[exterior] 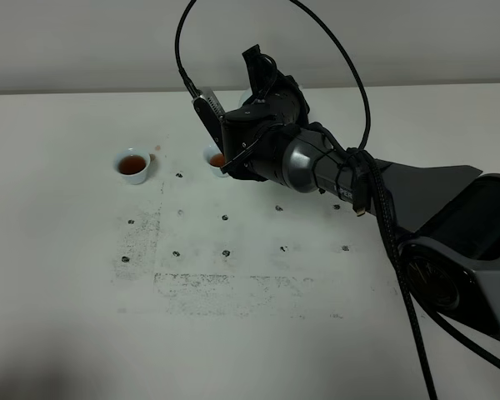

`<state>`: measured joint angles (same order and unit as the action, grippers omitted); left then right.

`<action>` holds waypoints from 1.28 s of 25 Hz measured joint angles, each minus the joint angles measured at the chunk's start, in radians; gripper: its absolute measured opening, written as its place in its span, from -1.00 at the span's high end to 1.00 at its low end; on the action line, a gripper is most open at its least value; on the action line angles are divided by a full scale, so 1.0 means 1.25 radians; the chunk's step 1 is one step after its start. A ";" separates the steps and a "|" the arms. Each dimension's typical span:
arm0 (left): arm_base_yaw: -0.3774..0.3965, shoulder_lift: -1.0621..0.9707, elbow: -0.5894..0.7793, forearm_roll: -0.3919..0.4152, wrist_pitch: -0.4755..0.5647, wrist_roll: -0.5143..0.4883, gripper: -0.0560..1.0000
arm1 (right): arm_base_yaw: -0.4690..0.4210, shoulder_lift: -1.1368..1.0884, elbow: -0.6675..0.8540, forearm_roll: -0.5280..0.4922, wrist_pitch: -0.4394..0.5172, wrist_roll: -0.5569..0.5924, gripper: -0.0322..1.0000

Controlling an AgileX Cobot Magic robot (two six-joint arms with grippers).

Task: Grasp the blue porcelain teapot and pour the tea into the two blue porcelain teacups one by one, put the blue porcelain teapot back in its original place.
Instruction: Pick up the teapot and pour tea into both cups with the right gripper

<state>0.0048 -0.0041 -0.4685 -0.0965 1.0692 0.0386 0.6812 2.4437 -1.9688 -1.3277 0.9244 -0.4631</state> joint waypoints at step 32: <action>0.000 0.000 0.000 0.000 0.000 0.000 -0.51 | 0.000 0.000 0.000 -0.001 0.000 0.003 0.85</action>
<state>0.0048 -0.0041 -0.4685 -0.0965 1.0692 0.0386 0.6812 2.4437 -1.9688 -1.3286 0.9244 -0.4597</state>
